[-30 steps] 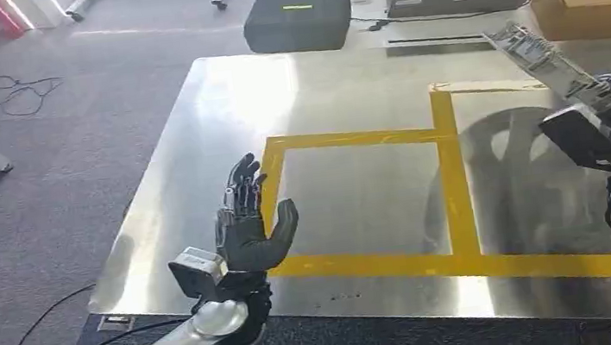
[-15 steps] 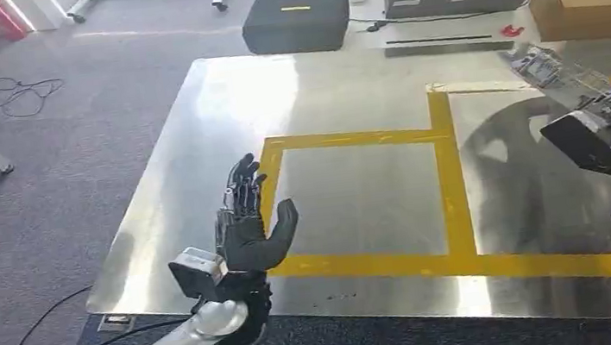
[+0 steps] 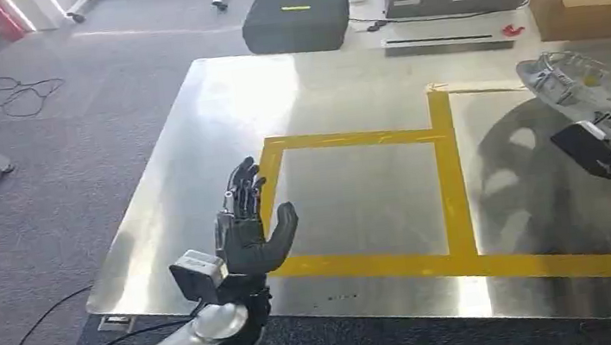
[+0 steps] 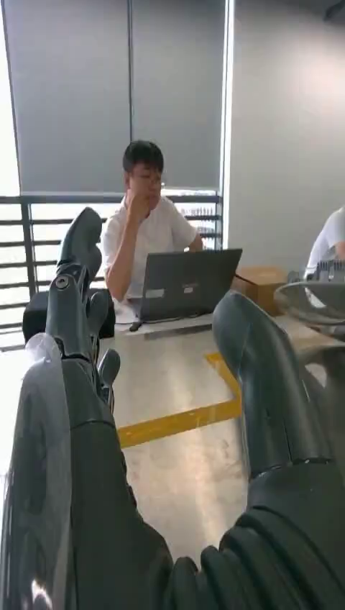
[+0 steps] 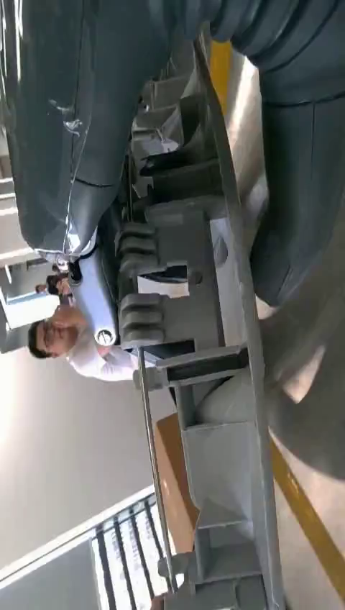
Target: Take the parts from the cabinet and place them on the table.
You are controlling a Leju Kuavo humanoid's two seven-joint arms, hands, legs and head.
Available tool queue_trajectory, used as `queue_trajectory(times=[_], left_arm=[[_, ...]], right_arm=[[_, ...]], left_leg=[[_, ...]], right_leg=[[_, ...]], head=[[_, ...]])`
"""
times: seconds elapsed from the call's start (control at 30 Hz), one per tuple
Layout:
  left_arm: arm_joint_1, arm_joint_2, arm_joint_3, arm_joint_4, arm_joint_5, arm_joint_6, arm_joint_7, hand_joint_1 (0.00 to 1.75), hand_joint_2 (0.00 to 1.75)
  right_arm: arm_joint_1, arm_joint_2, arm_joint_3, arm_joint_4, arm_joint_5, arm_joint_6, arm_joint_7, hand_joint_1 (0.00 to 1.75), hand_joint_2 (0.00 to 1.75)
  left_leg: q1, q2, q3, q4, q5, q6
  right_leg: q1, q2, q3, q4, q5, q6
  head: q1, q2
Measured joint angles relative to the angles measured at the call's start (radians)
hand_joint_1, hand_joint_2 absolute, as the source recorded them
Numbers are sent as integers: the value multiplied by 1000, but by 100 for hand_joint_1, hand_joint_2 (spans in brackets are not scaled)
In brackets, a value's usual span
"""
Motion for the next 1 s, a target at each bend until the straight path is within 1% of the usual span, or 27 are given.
queue_trajectory(times=[0.27,0.3,0.43,0.5,0.53,0.67,0.8,1.0], left_arm=[[10,1,0,0,-11,3,2,0,175],[10,1,0,0,-12,3,2,0,175],[13,3,0,0,-14,3,2,0,175],[15,4,0,0,-20,4,3,0,175],[16,4,0,0,-22,6,3,0,0],[22,5,0,0,-24,5,4,0,0],[24,5,0,0,-27,3,5,0,0],[30,5,0,0,-27,5,5,0,0]], right_arm=[[23,0,0,87,3,8,-1,175,175],[26,0,0,93,3,9,-1,0,0],[31,0,0,118,3,9,-1,0,0],[35,0,0,128,-7,10,-11,0,0],[37,0,0,135,-16,10,-20,0,0],[50,0,-6,150,-46,-1,-58,0,0],[68,8,-22,151,-109,-35,-107,0,0],[103,26,-50,113,-186,-47,-131,0,0]], left_leg=[[0,0,-1,-1,0,0],[0,0,-1,-2,0,0],[0,0,-1,-2,-1,0],[0,0,-1,-3,-1,0],[0,0,-1,-3,-1,0],[0,0,-1,-3,-1,0],[0,0,0,-3,0,0],[0,0,2,-4,0,0]], right_leg=[[0,0,-1,0,-1,1],[0,0,-2,0,-1,1],[0,0,-2,0,-2,0],[0,0,-2,0,-2,0],[0,0,-2,0,-2,0],[0,0,-2,0,-2,0],[0,0,-1,0,-2,0],[0,0,1,0,-2,0]], head=[[0,0],[0,0],[0,0],[0,0],[0,0],[0,0],[0,0],[0,0]])
